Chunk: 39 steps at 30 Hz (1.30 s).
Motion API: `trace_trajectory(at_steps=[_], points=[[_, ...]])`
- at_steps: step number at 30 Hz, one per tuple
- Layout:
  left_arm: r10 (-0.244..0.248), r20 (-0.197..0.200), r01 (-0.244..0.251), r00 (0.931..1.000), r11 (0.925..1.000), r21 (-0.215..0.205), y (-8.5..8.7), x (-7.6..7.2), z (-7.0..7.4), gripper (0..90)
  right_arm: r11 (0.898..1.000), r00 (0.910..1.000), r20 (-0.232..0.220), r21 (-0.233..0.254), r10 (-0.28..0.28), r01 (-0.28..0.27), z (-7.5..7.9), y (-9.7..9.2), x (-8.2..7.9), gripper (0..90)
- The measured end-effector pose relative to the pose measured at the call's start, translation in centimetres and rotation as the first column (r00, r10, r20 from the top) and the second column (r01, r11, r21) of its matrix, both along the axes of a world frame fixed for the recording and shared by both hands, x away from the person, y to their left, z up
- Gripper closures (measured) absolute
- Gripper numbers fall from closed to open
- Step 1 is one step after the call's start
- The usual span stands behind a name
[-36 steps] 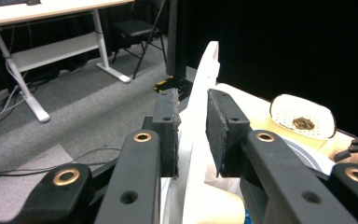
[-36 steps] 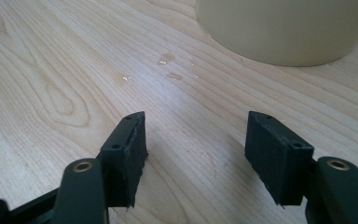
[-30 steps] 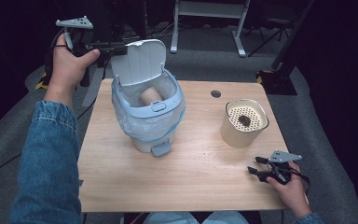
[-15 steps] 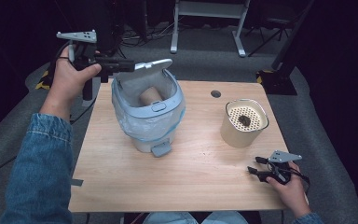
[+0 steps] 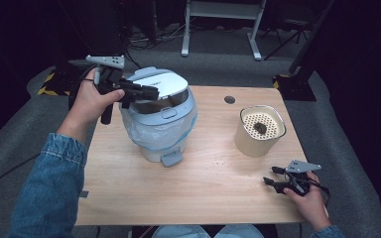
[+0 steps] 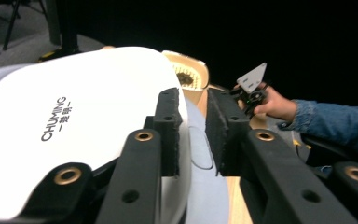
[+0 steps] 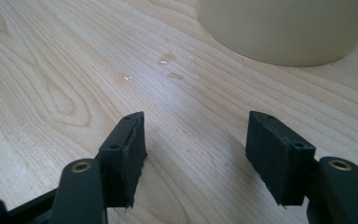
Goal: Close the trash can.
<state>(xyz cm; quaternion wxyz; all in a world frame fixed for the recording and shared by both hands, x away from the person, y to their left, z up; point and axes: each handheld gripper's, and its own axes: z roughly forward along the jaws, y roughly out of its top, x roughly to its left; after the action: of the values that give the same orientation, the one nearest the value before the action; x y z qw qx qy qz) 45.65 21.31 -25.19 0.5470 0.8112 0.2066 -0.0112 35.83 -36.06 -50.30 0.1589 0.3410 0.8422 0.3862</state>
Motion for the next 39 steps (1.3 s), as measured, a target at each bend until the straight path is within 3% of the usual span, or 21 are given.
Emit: trace_trajectory(at_steps=[12, 25, 29, 31, 37, 39], points=[[0.039, 0.069, -0.046, 0.9969, 0.9931, 0.108, -1.3, -0.2, -2.1, 89.1, 1.0, 1.0, 0.0, 0.0, 0.0, 0.0, 0.0, 0.0, 0.0, 38.2], [0.091, 0.124, -0.102, 0.9881, 0.9909, 0.087, -1.9, -0.1, -2.7, 90.0, 1.0, 1.0, 0.0, 0.0, 0.0, 0.0, 0.0, 0.0, 0.0, 38.1], [0.104, 0.136, -0.123, 0.9853, 0.9824, 0.14, -2.4, -0.4, -2.1, 90.0, 1.0, 1.0, 0.0, 0.0, 0.002, -0.002, 0.0, 0.0, 0.0, 37.6], [0.109, 0.163, -0.14, 0.9806, 0.9709, 0.194, -2.8, -0.6, -2.0, 90.0, 1.0, 1.0, 0.0, 0.0, 0.002, -0.002, 0.0, 0.0, 0.0, 37.5], [0.141, 0.15, -0.166, 0.9786, 0.9712, 0.171, -2.9, -0.8, -2.2, 90.0, 1.0, 1.0, -0.002, 0.001, 0.004, -0.004, 0.0, 0.0, 0.0, 37.0], [0.151, 0.159, -0.178, 0.9757, 0.9679, 0.177, -2.8, -1.0, -2.1, 89.1, 1.0, 1.0, -0.003, 0.001, 0.004, -0.004, 0.0, 0.0, 0.0, 36.7]])
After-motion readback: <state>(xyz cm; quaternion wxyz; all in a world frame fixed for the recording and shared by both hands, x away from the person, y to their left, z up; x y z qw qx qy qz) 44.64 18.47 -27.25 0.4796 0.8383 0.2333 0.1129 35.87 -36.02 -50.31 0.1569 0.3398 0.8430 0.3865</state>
